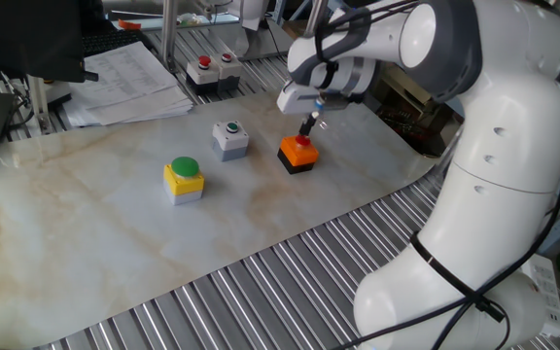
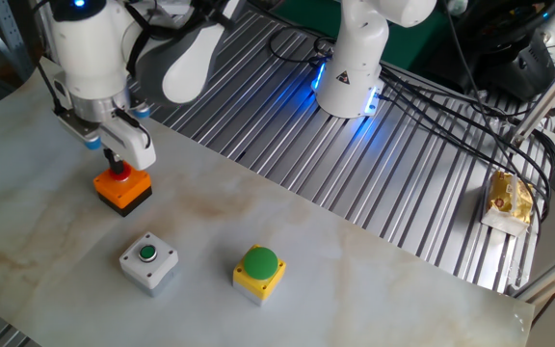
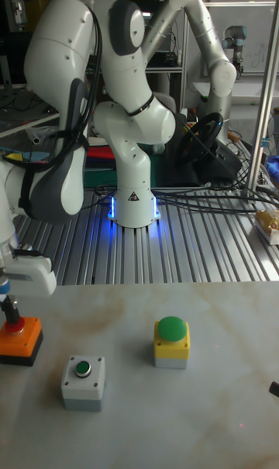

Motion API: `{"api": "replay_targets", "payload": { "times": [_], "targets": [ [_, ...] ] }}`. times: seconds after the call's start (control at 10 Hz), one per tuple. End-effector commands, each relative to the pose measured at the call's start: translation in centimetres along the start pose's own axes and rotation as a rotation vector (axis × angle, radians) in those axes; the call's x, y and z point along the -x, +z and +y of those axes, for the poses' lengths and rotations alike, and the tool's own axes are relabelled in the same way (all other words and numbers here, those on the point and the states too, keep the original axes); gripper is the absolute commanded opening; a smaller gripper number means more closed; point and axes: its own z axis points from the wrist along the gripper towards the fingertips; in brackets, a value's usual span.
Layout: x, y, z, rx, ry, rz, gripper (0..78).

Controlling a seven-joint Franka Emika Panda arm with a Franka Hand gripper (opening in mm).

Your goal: Press three buttons from left to right in sequence

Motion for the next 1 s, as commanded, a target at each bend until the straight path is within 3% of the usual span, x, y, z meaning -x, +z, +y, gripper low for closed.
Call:
{"api": "replay_targets", "payload": {
  "times": [0.1,0.3,0.6,0.9,1.0],
  "targets": [
    [1.1,-2.9,0.8,-0.002,-0.003,0.008,0.0],
    [2.3,-3.6,2.6,-0.003,0.013,0.007,0.0],
    [2.7,-4.4,5.7,-0.017,0.05,0.008,0.0],
    [3.4,-5.1,7.3,-0.014,0.054,0.007,0.0],
    [4.1,-5.6,8.1,-0.029,0.075,0.007,0.0]
  ]
}}
